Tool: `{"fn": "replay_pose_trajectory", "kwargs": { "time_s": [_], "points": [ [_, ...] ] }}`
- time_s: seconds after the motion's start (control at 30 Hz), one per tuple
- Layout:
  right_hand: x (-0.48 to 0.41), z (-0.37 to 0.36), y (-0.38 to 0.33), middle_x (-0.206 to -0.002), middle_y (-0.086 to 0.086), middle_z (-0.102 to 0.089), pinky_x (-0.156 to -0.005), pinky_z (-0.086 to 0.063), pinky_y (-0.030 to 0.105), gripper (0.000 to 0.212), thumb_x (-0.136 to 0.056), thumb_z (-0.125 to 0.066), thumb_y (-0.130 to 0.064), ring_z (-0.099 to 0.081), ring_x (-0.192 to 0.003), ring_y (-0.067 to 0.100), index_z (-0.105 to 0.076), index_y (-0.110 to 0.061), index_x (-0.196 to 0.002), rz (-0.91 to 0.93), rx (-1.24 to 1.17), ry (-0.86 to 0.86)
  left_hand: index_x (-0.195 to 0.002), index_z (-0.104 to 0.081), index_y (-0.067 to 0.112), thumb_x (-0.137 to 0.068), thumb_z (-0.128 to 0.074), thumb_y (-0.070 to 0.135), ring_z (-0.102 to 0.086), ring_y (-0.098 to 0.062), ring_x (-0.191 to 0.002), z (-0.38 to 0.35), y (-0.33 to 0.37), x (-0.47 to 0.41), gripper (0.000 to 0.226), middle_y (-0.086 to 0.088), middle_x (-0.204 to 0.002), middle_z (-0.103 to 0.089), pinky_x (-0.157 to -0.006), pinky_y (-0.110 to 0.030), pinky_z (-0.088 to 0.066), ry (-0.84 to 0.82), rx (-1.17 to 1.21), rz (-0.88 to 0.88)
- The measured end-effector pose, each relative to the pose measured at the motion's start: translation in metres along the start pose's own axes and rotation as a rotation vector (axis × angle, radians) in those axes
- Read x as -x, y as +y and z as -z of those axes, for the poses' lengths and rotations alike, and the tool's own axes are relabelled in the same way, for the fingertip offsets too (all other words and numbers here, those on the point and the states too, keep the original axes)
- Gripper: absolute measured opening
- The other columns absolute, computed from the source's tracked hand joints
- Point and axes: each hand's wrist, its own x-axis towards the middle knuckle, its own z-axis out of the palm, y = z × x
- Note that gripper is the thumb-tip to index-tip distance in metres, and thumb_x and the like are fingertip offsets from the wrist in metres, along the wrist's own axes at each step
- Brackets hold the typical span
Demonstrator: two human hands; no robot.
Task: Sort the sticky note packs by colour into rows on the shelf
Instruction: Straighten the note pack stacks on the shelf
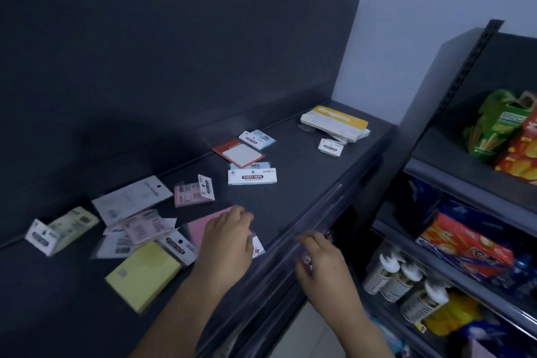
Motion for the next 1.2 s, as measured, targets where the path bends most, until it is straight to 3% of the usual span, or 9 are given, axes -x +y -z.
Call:
{"fn": "replay_pose_trajectory", "kwargs": {
  "time_s": [0.17,0.37,0.53,0.63,0.73,0.93,1.07,1.2],
  "points": [
    [-0.043,-0.022,-0.016,-0.115,-0.002,-0.061,-0.093,-0.047,0.034,0.035,-0.077,-0.055,-0.016,-0.06,-0.101,0.019,-0.063,-0.014,-0.111,0.124,-0.055,-0.032,-0.137,-0.035,0.015,-0.09,-0.05,0.013,-0.039,-0.018,-0.124,-0.003,-0.025,-0.021,0.05,0.001,-0.136,-0.038,-0.104,-0.03,-0.031,-0.101,0.043,0.14],
    [-0.09,-0.033,-0.034,-0.111,-0.001,-0.063,-0.091,-0.048,0.034,0.032,-0.078,-0.053,-0.02,-0.06,-0.098,0.017,-0.064,-0.013,-0.107,0.218,-0.07,-0.12,-0.128,-0.043,0.012,-0.081,-0.063,0.022,-0.041,-0.022,-0.117,-0.002,-0.045,-0.043,0.051,-0.005,-0.126,-0.044,-0.099,-0.034,-0.036,-0.318,0.055,0.195],
    [-0.125,-0.035,-0.048,-0.106,-0.006,-0.062,-0.088,-0.043,0.023,0.031,-0.082,-0.047,-0.027,-0.056,-0.097,0.011,-0.063,-0.016,-0.106,0.274,-0.13,-0.163,-0.125,-0.041,0.013,-0.079,-0.062,0.011,-0.037,-0.024,-0.119,-0.001,-0.046,-0.055,0.05,-0.006,-0.125,-0.039,-0.095,-0.033,-0.035,-0.286,0.088,0.245],
    [-0.144,-0.042,-0.049,-0.107,-0.008,-0.06,-0.089,-0.038,0.012,0.028,-0.082,-0.058,-0.01,-0.054,-0.101,0.008,-0.062,-0.016,-0.109,0.28,-0.192,-0.238,-0.132,-0.034,0.014,-0.079,-0.063,0.007,-0.031,-0.025,-0.123,-0.002,-0.047,-0.062,0.061,-0.007,-0.13,-0.033,-0.101,-0.034,-0.034,-0.304,0.132,0.299],
    [-0.17,-0.051,-0.052,-0.115,-0.006,-0.06,-0.086,-0.03,0.0,0.031,-0.086,-0.059,-0.008,-0.053,-0.108,0.006,-0.06,-0.016,-0.116,0.271,-0.286,-0.301,-0.141,-0.026,0.013,-0.078,-0.064,0.004,-0.026,-0.025,-0.127,-0.001,-0.047,-0.066,0.074,-0.007,-0.136,-0.027,-0.102,-0.033,-0.031,-0.346,0.152,0.332],
    [-0.222,-0.077,-0.068,-0.128,0.002,-0.055,-0.092,-0.031,0.015,0.044,-0.087,-0.063,-0.02,-0.048,-0.118,0.016,-0.052,-0.013,-0.129,0.4,-0.261,-0.511,-0.138,-0.031,0.011,-0.075,-0.068,0.006,-0.023,-0.022,-0.128,-0.003,-0.046,-0.066,0.073,-0.005,-0.14,-0.023,-0.101,-0.03,-0.03,-0.332,0.164,0.404],
    [-0.238,-0.096,-0.069,-0.111,0.009,-0.056,-0.087,-0.039,0.031,0.042,-0.079,-0.069,-0.028,-0.05,-0.106,0.026,-0.058,-0.012,-0.116,0.55,-0.084,-0.615,-0.143,-0.023,0.015,-0.072,-0.07,0.01,-0.023,-0.021,-0.133,-0.004,-0.041,-0.067,0.085,-0.002,-0.148,-0.019,-0.107,-0.03,-0.028,-0.298,0.092,0.447],
    [-0.246,-0.105,-0.067,-0.106,0.012,-0.055,-0.082,-0.04,0.031,0.044,-0.074,-0.073,-0.035,-0.05,-0.102,0.027,-0.062,-0.006,-0.106,0.529,-0.051,-0.644,-0.141,-0.03,0.027,-0.073,-0.065,0.007,-0.038,-0.013,-0.121,-0.003,-0.032,-0.063,0.08,0.01,-0.14,-0.036,-0.102,-0.024,-0.031,-0.115,0.078,0.474]
  ]
}}
